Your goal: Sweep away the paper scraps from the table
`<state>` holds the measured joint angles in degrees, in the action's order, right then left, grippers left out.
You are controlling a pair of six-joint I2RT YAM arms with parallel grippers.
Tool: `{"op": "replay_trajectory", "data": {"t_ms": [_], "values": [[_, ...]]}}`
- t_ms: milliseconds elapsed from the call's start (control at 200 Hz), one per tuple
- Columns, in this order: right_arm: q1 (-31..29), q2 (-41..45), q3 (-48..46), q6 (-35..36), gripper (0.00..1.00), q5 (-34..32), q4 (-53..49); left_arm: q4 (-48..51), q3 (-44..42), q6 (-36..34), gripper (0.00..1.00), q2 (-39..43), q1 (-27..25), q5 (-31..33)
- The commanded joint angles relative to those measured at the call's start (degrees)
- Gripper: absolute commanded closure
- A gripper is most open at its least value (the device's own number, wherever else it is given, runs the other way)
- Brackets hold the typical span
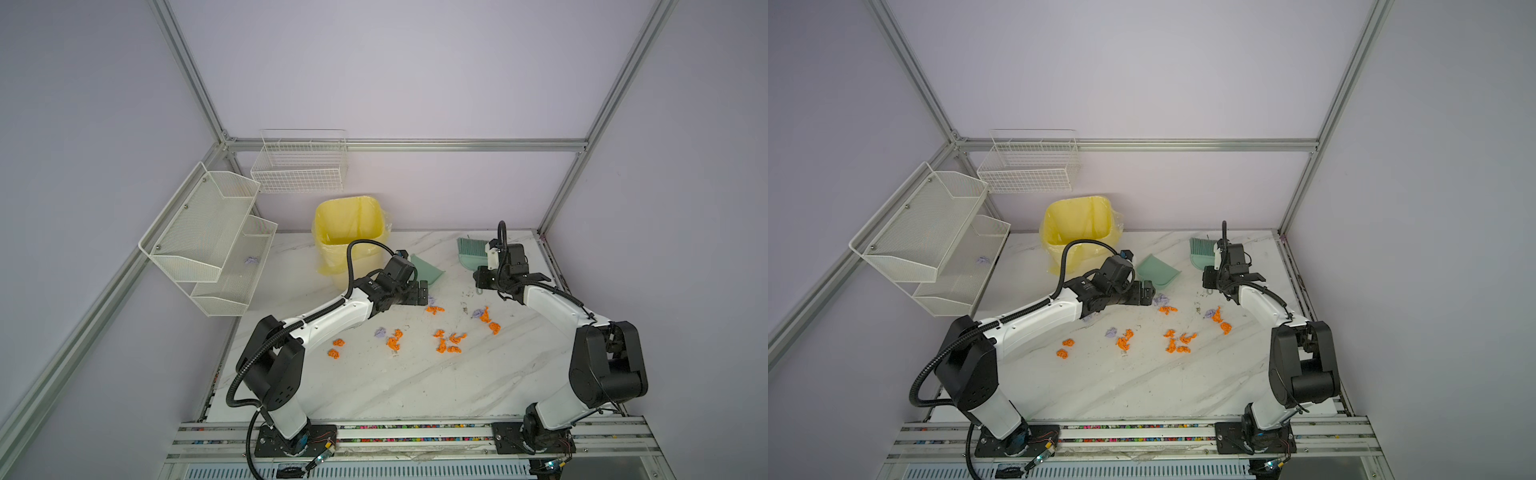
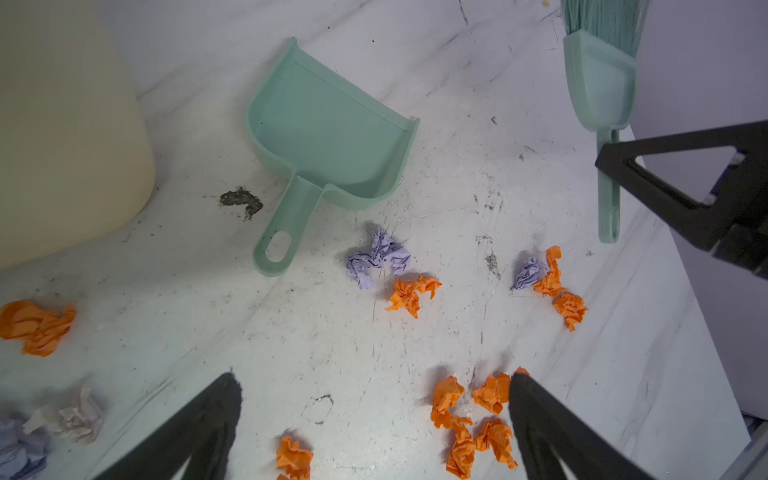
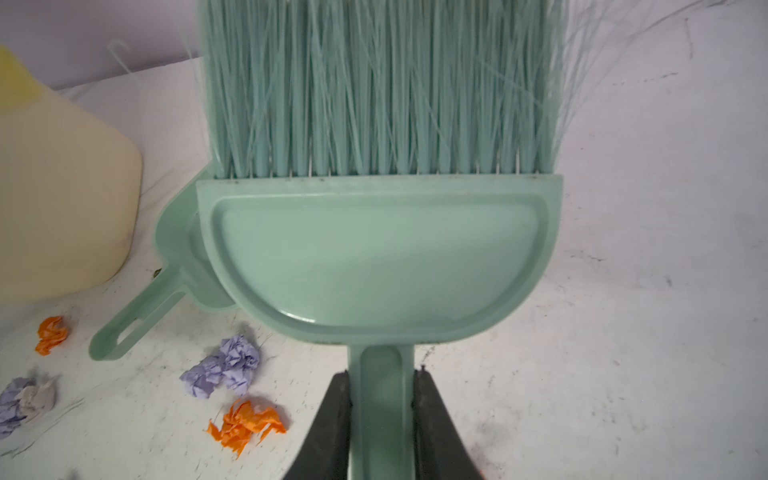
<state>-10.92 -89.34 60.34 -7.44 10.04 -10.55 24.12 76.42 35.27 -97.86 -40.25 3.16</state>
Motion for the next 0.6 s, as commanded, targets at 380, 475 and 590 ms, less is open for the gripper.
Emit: {"op": "replay_trajectory", "data": {"t_ms": [380,475,590], "values": [[-7.5,8.4,-5.1,-4.1,0.99,3.8,4.9,-9.3,11.4,7.3,0.11,-8.6,2.2,-9.9],[-8.2,9.3,-5.7,-4.8,0.99,4.5,5.6,-11.4,11.5,8.5,0.15,-9.6,2.4,-11.3],[-9.0,9.9,-6.1,-5.4,1.0,4.4,5.8,-12.6,12.2,9.6,0.19,-10.8,2.5,-12.6]]}}
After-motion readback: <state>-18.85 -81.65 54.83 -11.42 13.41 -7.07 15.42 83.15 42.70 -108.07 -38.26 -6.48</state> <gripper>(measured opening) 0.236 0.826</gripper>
